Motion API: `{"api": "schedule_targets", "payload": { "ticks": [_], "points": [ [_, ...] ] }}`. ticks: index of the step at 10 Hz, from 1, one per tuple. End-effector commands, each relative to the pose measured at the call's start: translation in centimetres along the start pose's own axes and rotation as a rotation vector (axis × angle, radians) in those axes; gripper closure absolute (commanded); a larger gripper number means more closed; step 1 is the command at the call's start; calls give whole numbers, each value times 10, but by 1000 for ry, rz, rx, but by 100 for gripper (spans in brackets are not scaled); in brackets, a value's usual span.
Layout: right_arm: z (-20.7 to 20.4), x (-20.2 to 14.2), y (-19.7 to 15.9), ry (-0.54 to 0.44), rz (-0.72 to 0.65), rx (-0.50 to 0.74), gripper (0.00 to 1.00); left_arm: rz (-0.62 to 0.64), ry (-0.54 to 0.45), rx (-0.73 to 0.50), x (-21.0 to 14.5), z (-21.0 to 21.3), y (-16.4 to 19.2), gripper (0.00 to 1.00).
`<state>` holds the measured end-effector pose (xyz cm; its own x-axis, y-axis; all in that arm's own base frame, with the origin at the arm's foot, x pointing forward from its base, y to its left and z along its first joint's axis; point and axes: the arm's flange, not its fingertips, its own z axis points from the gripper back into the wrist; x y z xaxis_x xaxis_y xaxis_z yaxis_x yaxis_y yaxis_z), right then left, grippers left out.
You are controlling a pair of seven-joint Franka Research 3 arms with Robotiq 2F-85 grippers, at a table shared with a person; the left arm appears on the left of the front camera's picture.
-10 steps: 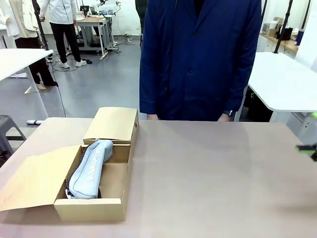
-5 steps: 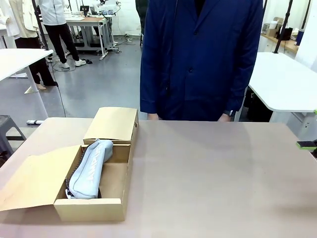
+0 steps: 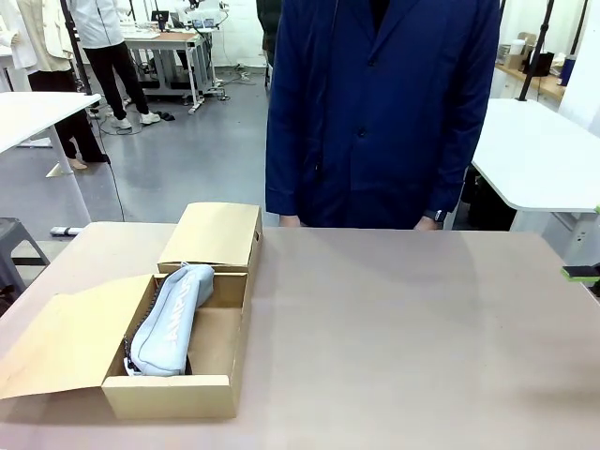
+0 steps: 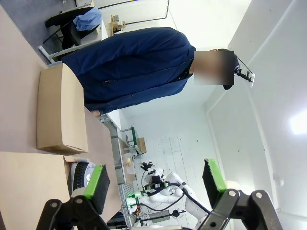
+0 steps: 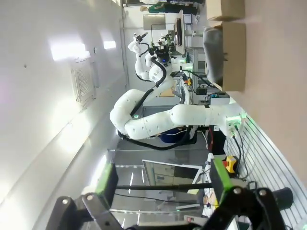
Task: Place items inside the box.
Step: Close the lid of the Mailer Box closest to the robot.
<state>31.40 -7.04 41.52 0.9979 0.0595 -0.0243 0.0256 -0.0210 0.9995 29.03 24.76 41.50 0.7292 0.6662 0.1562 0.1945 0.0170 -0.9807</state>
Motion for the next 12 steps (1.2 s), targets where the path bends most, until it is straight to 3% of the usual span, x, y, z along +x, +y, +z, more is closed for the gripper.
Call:
{"api": "schedule_targets", "payload": {
  "ticks": [1,2,4,6,7,8,10,12],
  "points": [
    [0,1,3,4,0,5,0,0,0,0,0,0,0,0],
    [0,1,3,4,0,5,0,-160,133,-58,-22,-25,-18,0],
    [0,1,3,4,0,5,0,-607,471,-117,-95,-96,-41,0],
    [0,1,3,4,0,5,0,-1129,632,-213,-158,-131,-38,0],
    [0,1,3,4,0,5,0,-1330,678,-280,-168,-135,-29,0],
    [0,1,3,4,0,5,0,-1592,655,-294,-165,-137,-15,0],
    [0,1,3,4,0,5,0,-1820,721,-254,-146,-134,22,0],
    [0,1,3,4,0,5,0,-2112,584,-339,-105,-120,62,0]
  ]
}}
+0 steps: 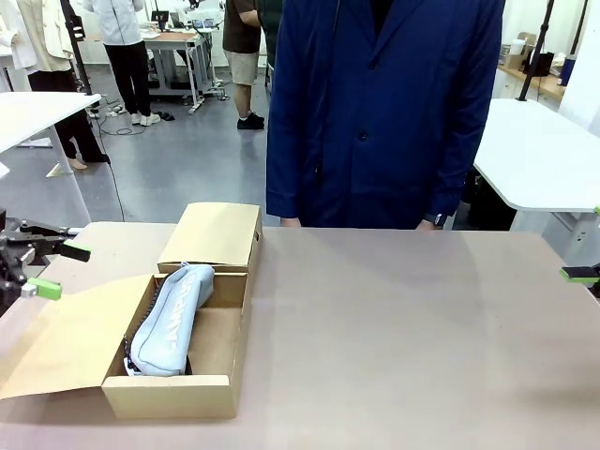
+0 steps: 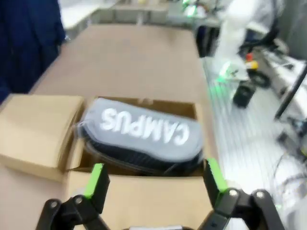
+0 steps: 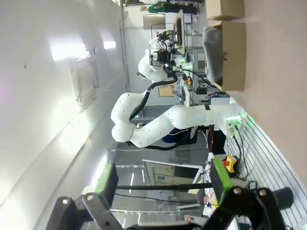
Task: Place items inside the box.
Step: Close the lid of the Mailer Box closest to the robot.
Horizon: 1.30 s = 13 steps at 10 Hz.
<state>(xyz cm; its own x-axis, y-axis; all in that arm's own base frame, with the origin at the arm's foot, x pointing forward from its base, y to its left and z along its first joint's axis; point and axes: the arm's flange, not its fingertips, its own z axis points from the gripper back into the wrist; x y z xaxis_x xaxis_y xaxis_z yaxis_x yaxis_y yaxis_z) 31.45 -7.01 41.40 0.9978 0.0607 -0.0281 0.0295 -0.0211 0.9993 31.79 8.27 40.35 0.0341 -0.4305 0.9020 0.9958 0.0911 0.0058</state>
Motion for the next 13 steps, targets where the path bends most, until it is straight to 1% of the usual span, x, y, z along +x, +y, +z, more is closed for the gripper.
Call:
{"api": "schedule_targets", "payload": {
  "ticks": [1,2,3,4,8,9,10,11,12,13],
  "points": [
    [0,1,4,3,4,5,0,-721,-149,299,-64,4,5,0],
    [0,1,4,3,4,5,0,-700,-131,393,-72,28,25,0],
    [0,1,4,3,4,5,0,-650,-69,621,-61,66,59,0],
    [0,1,4,3,4,5,0,-249,-11,167,-49,23,12,0],
    [0,1,4,3,4,5,0,-249,-11,167,-49,23,12,0],
    [0,1,4,3,4,5,0,-234,-18,183,-47,24,18,0],
    [0,1,4,3,4,5,0,-262,190,278,-59,16,32,0],
    [0,1,4,3,4,5,0,-213,221,175,-72,23,39,0],
    [0,1,4,3,4,5,0,-155,184,153,-80,39,48,0],
    [0,1,4,3,4,5,0,-126,161,108,-86,53,57,0]
  ]
}}
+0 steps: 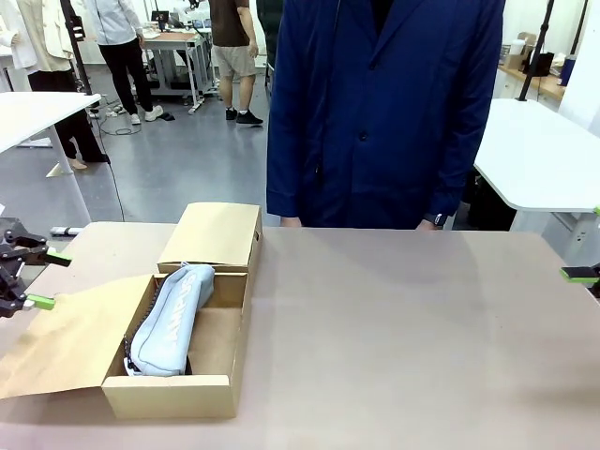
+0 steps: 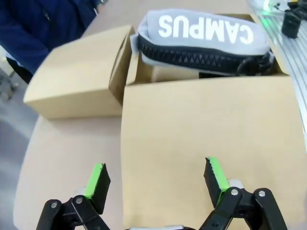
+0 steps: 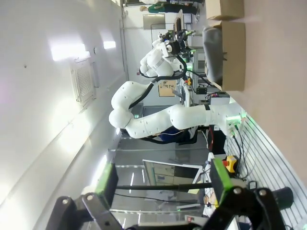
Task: Place items inside the box.
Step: Close the lid of the Mailer Box closest to the robot.
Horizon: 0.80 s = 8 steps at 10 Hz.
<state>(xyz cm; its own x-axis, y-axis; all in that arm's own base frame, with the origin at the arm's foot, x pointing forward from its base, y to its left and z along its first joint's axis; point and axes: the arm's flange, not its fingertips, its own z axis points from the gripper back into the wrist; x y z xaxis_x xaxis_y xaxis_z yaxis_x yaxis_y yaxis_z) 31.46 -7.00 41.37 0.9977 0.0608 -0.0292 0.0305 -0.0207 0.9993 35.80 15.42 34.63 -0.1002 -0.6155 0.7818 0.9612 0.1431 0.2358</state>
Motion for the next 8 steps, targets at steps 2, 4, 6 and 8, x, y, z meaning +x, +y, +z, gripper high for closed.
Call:
{"api": "schedule_targets", "payload": {
  "ticks": [2,4,6,8],
  "points": [
    [0,0,4,3,5,5,0,111,3,-93,-40,21,27,0],
    [0,0,4,3,5,5,0,137,28,-58,-64,28,30,0],
    [0,0,4,3,5,5,0,104,57,-56,-79,32,20,0],
    [0,0,4,3,5,5,0,91,100,-74,-100,28,14,0]
  ]
}}
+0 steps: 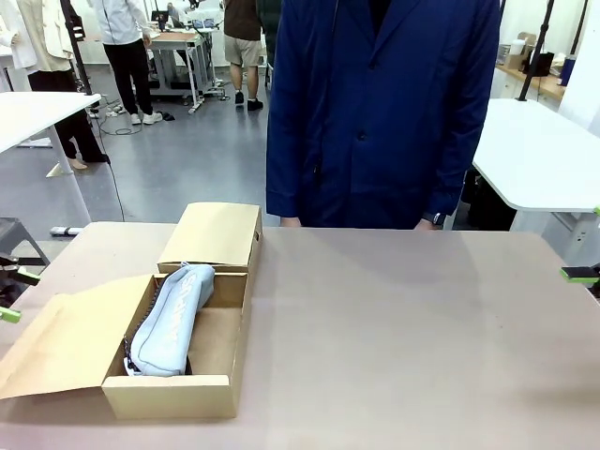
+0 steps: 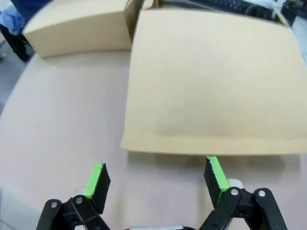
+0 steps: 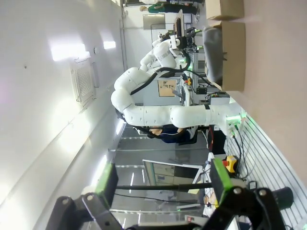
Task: Place items inside the box.
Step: Close the lid of the Mailer Box closest to the robot.
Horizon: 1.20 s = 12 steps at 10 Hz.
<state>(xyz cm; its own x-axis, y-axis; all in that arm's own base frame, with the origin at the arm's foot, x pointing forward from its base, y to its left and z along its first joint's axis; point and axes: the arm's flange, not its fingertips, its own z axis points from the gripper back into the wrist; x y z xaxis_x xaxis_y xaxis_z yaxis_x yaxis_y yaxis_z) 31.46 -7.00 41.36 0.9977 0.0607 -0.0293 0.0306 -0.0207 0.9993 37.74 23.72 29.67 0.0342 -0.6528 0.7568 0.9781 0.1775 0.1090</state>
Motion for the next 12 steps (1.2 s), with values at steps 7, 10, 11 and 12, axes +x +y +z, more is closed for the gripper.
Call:
{"api": "schedule_targets", "payload": {
  "ticks": [7,10,11,12],
  "points": [
    [0,0,4,3,5,5,0,-38,158,-44,-26,-27,-4,0],
    [0,0,4,3,5,5,0,-52,102,-97,-23,-47,0,0],
    [0,0,4,3,5,5,0,-52,95,-116,-21,-59,1,0],
    [0,0,4,3,5,5,0,-52,90,-131,-18,-64,3,0]
  ]
}}
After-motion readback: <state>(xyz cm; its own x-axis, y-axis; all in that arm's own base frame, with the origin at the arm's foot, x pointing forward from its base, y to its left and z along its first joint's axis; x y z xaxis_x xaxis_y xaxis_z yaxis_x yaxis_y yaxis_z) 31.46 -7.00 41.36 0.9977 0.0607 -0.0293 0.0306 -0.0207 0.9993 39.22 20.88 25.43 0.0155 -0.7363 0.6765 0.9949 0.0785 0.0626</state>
